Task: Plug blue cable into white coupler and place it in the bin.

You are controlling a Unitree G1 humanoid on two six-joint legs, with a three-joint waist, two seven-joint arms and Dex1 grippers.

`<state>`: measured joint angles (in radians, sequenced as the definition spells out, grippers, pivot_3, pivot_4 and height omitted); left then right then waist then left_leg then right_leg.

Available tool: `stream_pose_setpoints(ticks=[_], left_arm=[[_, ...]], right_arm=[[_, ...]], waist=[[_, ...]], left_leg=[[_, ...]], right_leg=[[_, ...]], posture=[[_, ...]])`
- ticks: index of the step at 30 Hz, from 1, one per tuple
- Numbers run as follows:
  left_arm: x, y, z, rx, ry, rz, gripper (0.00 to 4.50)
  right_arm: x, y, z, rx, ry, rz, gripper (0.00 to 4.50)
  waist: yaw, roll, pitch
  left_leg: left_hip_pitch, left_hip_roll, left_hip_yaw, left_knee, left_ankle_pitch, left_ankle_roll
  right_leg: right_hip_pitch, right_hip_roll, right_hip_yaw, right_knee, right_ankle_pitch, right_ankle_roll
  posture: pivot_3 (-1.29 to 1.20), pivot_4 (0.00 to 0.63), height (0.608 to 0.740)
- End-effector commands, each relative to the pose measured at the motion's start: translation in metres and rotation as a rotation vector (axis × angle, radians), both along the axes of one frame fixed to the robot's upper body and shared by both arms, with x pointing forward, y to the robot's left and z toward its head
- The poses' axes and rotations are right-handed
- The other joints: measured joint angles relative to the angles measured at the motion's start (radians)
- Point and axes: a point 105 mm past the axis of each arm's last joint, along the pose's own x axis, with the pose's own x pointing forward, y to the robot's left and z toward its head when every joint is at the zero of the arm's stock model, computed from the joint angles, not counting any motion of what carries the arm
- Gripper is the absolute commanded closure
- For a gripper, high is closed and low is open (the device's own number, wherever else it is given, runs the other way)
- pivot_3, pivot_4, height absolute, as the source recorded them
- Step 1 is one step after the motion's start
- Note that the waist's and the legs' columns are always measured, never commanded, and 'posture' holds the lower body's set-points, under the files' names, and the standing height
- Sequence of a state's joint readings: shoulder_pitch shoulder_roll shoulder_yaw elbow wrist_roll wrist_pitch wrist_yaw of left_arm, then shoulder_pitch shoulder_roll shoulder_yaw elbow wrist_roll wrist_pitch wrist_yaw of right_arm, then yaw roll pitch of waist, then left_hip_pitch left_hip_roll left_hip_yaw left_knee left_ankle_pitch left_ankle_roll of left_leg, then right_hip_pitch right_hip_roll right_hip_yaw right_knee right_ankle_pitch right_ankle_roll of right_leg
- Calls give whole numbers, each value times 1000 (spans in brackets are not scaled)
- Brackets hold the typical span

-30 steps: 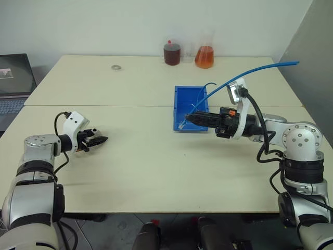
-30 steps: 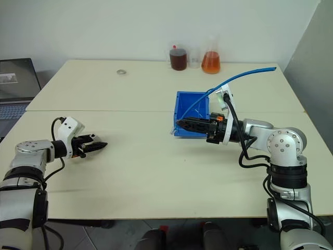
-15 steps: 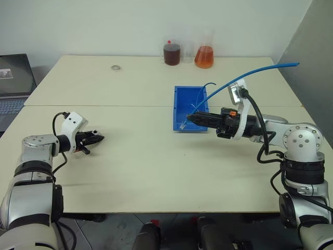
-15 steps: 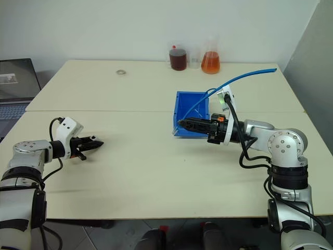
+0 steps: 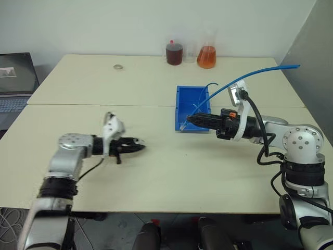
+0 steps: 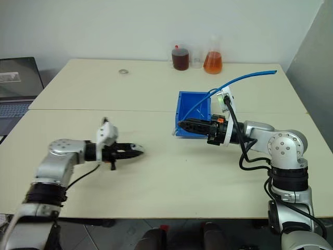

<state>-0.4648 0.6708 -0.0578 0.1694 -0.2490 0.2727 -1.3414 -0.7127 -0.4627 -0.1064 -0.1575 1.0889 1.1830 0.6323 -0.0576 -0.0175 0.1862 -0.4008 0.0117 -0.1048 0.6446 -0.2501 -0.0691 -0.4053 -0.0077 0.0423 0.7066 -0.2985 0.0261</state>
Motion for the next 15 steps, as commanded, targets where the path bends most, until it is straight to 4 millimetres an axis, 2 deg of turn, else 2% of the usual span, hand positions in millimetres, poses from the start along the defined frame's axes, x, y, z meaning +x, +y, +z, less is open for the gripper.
stream_pose_setpoints(ticks=[1,6,9,12,15], left_arm=[[-24,-31,0,30,-17,-179,3714],[-28,-31,-33,167,-25,-291,3714],[-22,-27,-50,234,-13,-315,3714],[-15,-24,-62,288,-6,-327,3714],[-10,-27,-63,280,13,-324,3714]], right_arm=[[-6,1,6,-31,-94,17,4426],[-10,11,-12,-114,-167,21,4426],[-13,15,-26,-171,-219,28,4426],[-14,20,-38,-226,-287,32,4426],[-15,26,-50,-251,-330,36,4426]], waist=[[-1,0,0],[-4,0,0],[-1,0,0],[2,1,0],[4,1,-1]], left_leg=[[1,0,0,0,0,0],[2,2,1,0,0,0],[2,2,1,0,0,1],[2,1,1,1,0,1],[3,1,0,1,1,1]], right_leg=[[0,0,0,0,0,0],[0,4,1,1,0,0],[0,4,1,1,0,0],[1,4,1,1,0,0],[2,3,1,1,0,0]], posture=[[0,150,740],[0,150,740],[0,150,740],[0,150,740],[0,150,740]])
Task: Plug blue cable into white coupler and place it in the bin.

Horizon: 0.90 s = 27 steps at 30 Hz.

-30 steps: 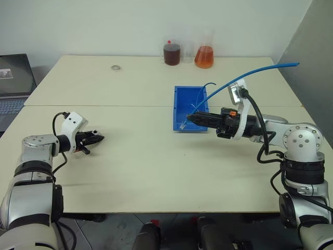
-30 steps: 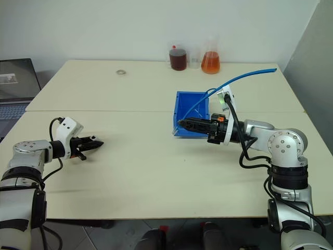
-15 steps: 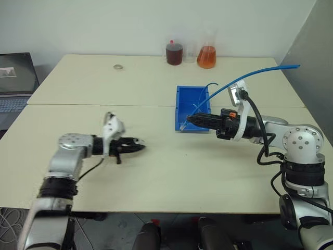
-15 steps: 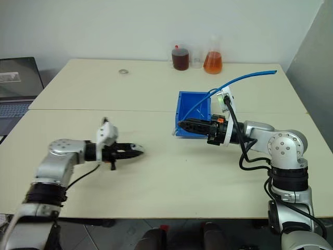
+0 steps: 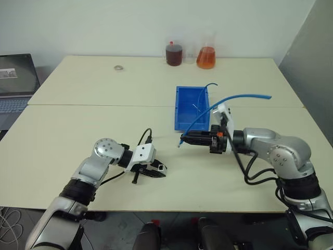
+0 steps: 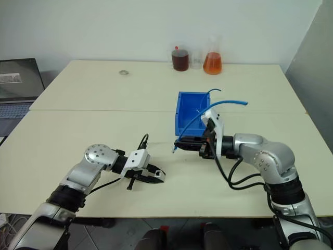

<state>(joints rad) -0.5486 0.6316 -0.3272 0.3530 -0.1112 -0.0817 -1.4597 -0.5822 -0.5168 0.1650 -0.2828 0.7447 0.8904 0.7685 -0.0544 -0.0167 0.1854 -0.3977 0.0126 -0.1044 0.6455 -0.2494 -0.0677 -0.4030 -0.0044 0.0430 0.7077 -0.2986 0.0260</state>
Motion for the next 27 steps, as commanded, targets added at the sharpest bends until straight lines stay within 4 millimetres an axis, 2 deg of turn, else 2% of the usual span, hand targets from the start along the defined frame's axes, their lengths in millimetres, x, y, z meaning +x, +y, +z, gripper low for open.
stream_pose_setpoints(ticks=[1,6,10,12,16,22,27], left_arm=[[6,5,-18,63,41,45,3714],[11,1,-19,59,40,47,3714],[11,2,-22,65,48,48,3714],[10,3,-23,67,51,49,3714],[10,5,-21,64,53,58,3714],[11,8,-20,64,54,72,3714],[13,11,-20,67,50,89,3714]], right_arm=[[-6,10,-4,-22,-116,38,4426],[-8,26,-14,-64,-198,81,4426],[-3,37,-23,-116,-290,89,4426],[0,40,-26,-130,-319,87,4426],[8,44,-35,-175,-375,94,4426],[8,45,-39,-177,-366,120,4426],[3,51,-29,-110,-294,136,4426]], waist=[[1,0,0],[5,1,-1],[6,1,-1],[6,1,-1],[6,1,-1],[6,1,-1],[5,1,-1]], left_leg=[[0,0,0,0,0,1],[2,-1,-1,0,3,5],[11,-1,-2,-1,4,7],[16,0,-2,-2,4,7],[16,0,-2,-2,4,7],[16,0,-2,-2,4,7],[16,0,-2,-2,4,7]], right_leg=[[0,0,0,0,0,0],[2,0,-1,0,1,2],[12,0,-1,-2,0,4],[17,0,-1,-4,0,5],[17,0,-1,-5,0,5],[17,0,-1,-5,0,5],[17,0,-1,-5,0,5]], posture=[[0,150,740],[0,150,740],[0,150,740],[0,150,740],[0,150,740],[0,150,740],[0,150,740]])
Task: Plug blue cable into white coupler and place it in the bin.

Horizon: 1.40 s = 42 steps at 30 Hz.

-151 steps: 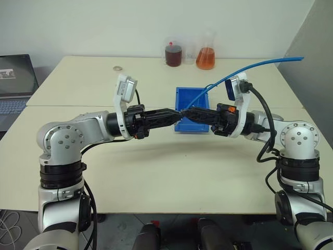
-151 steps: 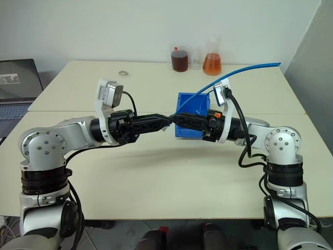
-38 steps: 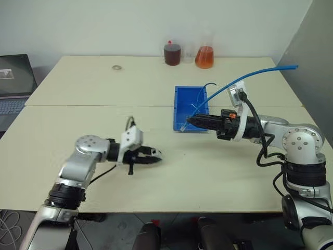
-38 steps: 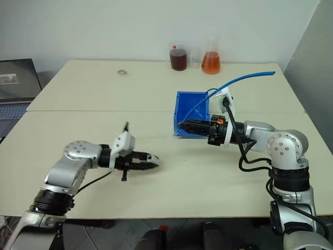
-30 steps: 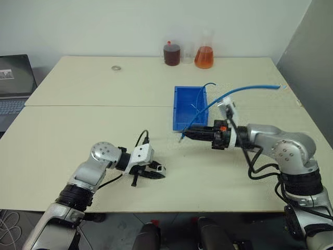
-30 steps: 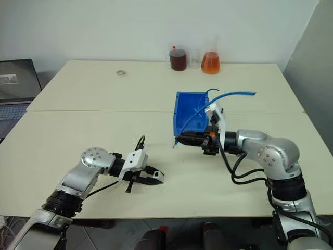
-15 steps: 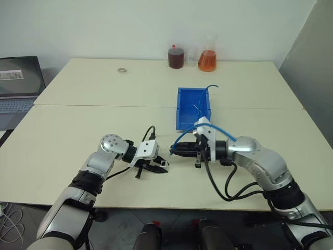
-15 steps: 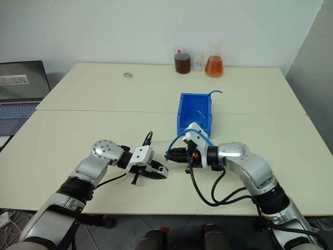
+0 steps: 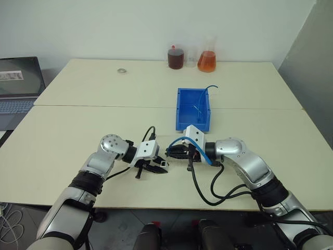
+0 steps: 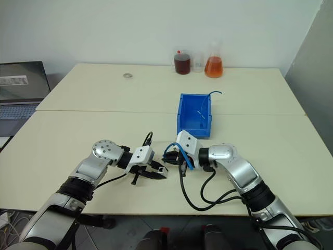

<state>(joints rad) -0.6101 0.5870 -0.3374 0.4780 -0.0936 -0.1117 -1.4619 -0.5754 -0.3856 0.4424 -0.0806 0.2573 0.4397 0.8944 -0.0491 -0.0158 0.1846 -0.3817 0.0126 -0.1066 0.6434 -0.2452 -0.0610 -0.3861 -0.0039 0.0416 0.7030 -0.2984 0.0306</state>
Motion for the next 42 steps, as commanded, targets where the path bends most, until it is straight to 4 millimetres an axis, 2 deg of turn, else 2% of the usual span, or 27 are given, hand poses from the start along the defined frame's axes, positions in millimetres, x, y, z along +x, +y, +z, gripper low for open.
stream_pose_setpoints(ticks=[1,4,11,18,30,42], left_arm=[[1,15,-16,72,31,72,3714],[-1,16,-17,72,36,73,3714],[-1,17,-18,70,35,84,3714],[3,19,-17,75,32,97,3714],[7,20,-11,74,27,101,3714],[5,18,-6,55,27,101,3714]], right_arm=[[-5,10,29,106,35,26,4426],[-6,15,33,116,48,34,4426],[-8,17,17,35,21,51,4426],[-12,15,16,42,54,55,4426],[-9,10,2,8,65,23,4426],[-3,10,-1,-4,53,19,4426]], waist=[[-1,0,0],[-2,0,0],[-2,0,0],[-2,0,0],[-6,0,0],[-7,0,0]], left_leg=[[0,0,0,0,0,0],[0,0,0,0,0,0],[0,0,-1,0,0,0],[0,0,-1,-1,0,0],[0,0,-1,-1,0,0],[0,1,-1,-2,0,0]], right_leg=[[0,0,0,0,0,0],[0,0,0,0,0,0],[0,0,0,-1,0,0],[0,0,-1,-1,0,0],[0,1,-1,-1,0,0],[0,1,-1,-2,0,0]], posture=[[0,150,740],[0,150,740],[0,150,740],[0,150,740],[0,150,740],[0,150,740]])
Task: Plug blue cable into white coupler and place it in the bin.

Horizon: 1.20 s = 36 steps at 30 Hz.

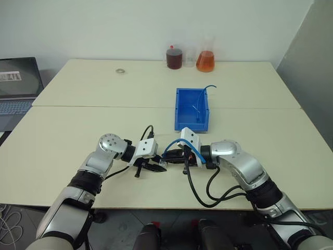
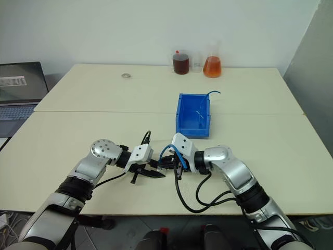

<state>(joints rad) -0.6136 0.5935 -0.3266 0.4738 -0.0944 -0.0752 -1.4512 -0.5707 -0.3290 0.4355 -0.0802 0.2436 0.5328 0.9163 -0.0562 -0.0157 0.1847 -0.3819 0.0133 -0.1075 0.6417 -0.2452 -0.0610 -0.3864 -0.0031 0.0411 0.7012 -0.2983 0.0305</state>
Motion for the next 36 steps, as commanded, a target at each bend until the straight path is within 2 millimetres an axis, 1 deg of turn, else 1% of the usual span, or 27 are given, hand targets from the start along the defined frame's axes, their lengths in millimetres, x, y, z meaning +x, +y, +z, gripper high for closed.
stream_pose_setpoints(ticks=[1,10,14,19,21,25,36], left_arm=[[2,15,-9,55,17,64,3714],[1,14,-9,53,16,68,3714],[2,14,-10,49,11,75,3714],[3,15,-9,46,4,83,3714],[2,16,-9,46,3,87,3714],[1,18,-9,45,3,96,3714],[-3,24,-11,49,8,121,3714]], right_arm=[[2,2,6,-2,-37,12,4426],[3,1,0,-51,-71,38,4426],[-3,4,-5,-92,-94,85,4426],[-10,11,-17,-155,-56,138,4426],[-9,13,-21,-177,-47,140,4426],[-4,18,-22,-184,-30,132,4426],[-4,15,-42,-206,51,150,4426]], waist=[[0,0,0],[0,0,0],[0,0,0],[0,0,0],[0,0,0],[-1,0,0],[-7,1,-2]], left_leg=[[0,0,0,-1,0,0],[0,0,0,-2,0,0],[0,0,0,-2,0,0],[0,0,0,-2,0,0],[0,0,0,-3,0,0],[1,0,0,-3,0,0],[5,1,1,-9,0,1]], right_leg=[[0,0,0,-1,0,0],[0,0,0,-3,0,0],[0,0,0,-3,0,0],[0,0,0,-3,0,0],[0,0,0,-3,0,0],[0,0,0,-3,0,0],[1,1,1,-4,0,0]], posture=[[0,150,740],[0,150,740],[0,150,740],[0,150,740],[0,150,740],[0,150,740],[0,150,740]])
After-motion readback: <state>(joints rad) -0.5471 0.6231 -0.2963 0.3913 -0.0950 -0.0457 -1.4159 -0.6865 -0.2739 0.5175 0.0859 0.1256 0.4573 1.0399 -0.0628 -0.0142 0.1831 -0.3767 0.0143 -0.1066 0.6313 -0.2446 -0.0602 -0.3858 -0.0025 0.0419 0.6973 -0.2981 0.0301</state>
